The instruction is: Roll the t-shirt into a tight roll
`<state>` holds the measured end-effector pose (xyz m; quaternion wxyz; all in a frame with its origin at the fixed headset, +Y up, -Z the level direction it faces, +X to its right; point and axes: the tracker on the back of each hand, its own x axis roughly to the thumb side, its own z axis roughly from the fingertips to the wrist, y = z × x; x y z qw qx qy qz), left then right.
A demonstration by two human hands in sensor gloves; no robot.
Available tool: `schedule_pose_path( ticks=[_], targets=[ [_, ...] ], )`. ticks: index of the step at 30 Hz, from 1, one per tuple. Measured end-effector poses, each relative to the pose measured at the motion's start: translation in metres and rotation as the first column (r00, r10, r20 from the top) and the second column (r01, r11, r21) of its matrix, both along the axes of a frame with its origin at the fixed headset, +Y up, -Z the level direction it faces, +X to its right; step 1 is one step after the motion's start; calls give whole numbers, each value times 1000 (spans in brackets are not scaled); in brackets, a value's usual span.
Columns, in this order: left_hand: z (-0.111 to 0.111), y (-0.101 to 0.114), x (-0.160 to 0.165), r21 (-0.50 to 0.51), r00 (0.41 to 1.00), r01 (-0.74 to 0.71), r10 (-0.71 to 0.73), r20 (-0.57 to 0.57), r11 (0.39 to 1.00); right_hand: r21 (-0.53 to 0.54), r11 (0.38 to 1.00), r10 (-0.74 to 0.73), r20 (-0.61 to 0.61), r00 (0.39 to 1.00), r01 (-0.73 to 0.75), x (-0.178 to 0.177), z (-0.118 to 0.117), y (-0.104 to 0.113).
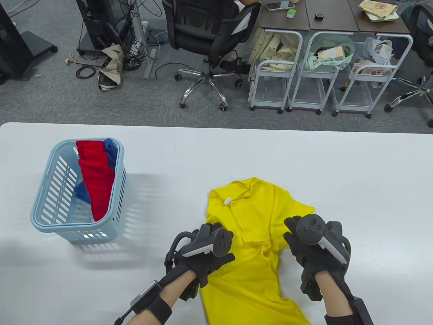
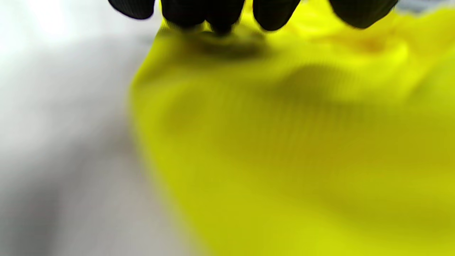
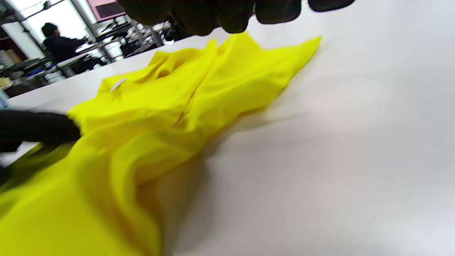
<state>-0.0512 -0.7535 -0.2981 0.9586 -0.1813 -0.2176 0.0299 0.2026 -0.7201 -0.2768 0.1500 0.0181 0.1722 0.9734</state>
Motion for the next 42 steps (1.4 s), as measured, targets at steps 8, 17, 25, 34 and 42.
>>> schedule_pose_path(
  ticks=[8,17,25,34,42],
  targets=[
    [-24,-12,93,85,968,198,-208,143,977,-112,993,35,54,998,-29,14,-15,-38],
    [-73,42,28,433,836,541,-516,-186,721,-126,992,35,318,948,6,77,-21,-41],
    [-41,61,-34,243,838,505,-402,-370,828,-35,997,73,293,953,-66,63,-14,-17],
    [-5,-20,61,-102,928,362,-348,137,926,-122,983,145,58,988,-138,16,-7,-37],
    [-16,-24,-59,-73,918,396,-398,-9,915,-159,987,33,299,954,15,74,-28,-50]
  ],
)
